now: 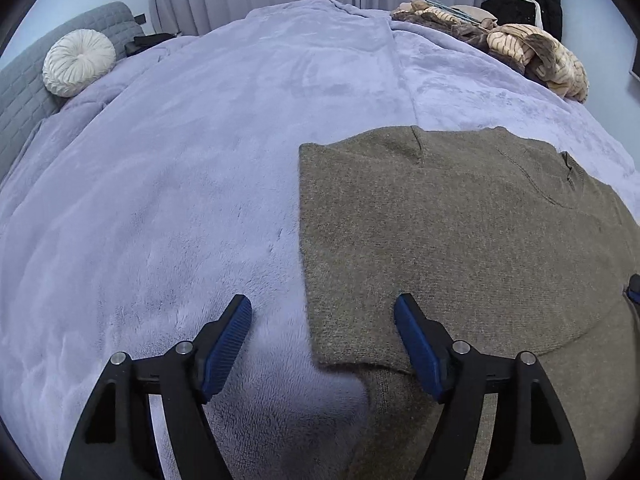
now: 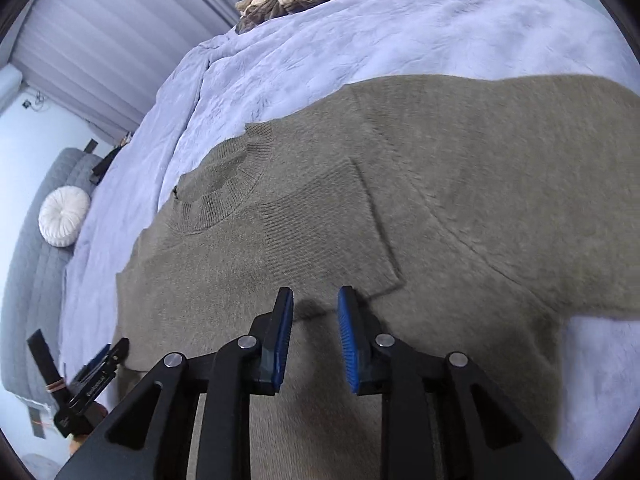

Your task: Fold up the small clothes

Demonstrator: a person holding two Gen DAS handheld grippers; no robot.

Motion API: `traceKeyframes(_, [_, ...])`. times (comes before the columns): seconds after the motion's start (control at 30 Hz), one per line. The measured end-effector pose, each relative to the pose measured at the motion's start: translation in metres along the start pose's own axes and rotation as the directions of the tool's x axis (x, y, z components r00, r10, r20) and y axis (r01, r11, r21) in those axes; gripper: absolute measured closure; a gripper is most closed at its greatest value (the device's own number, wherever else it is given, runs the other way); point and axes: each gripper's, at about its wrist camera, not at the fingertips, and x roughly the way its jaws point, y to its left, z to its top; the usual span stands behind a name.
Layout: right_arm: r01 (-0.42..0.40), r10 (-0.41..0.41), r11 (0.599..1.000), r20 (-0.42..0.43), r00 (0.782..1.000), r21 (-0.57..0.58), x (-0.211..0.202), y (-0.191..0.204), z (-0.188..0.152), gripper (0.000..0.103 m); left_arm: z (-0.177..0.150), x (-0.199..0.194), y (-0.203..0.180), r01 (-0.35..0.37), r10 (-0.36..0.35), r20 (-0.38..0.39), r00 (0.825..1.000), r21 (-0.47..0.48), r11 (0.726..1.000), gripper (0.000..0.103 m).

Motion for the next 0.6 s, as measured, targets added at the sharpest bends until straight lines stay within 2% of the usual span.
traceKeyframes(0.13, [-0.053,0.052,0.997,0.022,0.998,0.047,-0.022,-0.017,-0.010,0.067,-0.003,-0.007,-0.007,-0.031,0.031,0.002,1.000,0.015,0.999,0.028])
traceKeyframes(0.23, [-0.066,0.063,0.994,0.043,0.997,0.082,-0.040,-0.031,-0.019,0.063,-0.004,-0.016,-0.010,-0.040,0.039,0.005,0.999,0.020,0.999,0.028])
traceKeyframes(0.4, [-0.106,0.094,0.983,0.081,0.992,0.151,-0.067,-0.058,-0.034,0.061,-0.007,-0.037,-0.013,-0.016,0.016,0.000,1.000,0.017,1.000,0.028])
traceKeyframes(0.6, [-0.133,0.112,0.973,0.118,0.987,0.187,-0.090,-0.081,-0.045,0.056,-0.015,-0.062,-0.038,0.010,-0.010,0.002,1.000,0.071,0.997,0.028])
